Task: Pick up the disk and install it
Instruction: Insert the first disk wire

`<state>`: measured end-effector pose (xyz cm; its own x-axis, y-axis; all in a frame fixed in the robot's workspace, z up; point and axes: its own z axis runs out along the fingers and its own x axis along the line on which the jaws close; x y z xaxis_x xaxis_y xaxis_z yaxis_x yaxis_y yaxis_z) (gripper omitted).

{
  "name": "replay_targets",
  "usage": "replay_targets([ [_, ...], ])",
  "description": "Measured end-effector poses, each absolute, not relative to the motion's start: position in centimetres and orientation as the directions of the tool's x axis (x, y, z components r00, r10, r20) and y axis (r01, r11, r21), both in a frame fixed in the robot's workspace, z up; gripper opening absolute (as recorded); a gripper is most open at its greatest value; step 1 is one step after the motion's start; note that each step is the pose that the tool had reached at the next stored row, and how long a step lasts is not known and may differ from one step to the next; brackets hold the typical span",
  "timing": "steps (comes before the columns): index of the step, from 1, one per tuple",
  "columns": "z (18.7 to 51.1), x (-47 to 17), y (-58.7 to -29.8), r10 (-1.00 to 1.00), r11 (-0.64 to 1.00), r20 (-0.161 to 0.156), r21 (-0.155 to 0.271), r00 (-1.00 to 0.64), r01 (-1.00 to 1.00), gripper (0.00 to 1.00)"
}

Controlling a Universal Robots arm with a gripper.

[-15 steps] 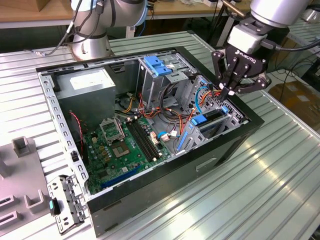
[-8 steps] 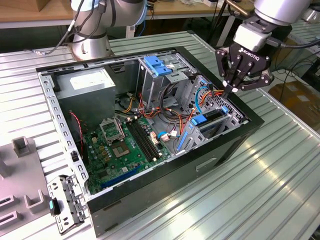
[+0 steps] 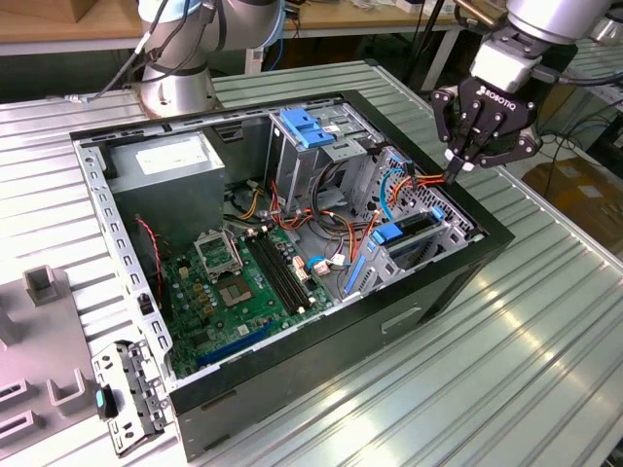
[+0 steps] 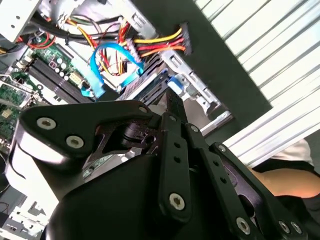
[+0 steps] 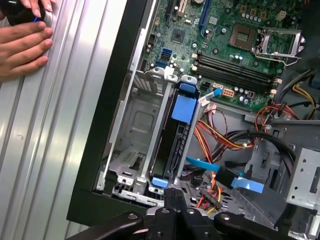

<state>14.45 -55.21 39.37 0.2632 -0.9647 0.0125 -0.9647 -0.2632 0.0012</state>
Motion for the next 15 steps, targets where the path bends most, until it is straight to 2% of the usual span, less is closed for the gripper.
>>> replay_targets([
  [9,39.3,16.9,-54.2,-0.960,-0.280,0.012,0.001,0.280,-0.960,0.11],
  [15,38.9,16.9,-54.1,-0.908,-0.420,0.012,0.001,0.420,-0.908,0.11],
])
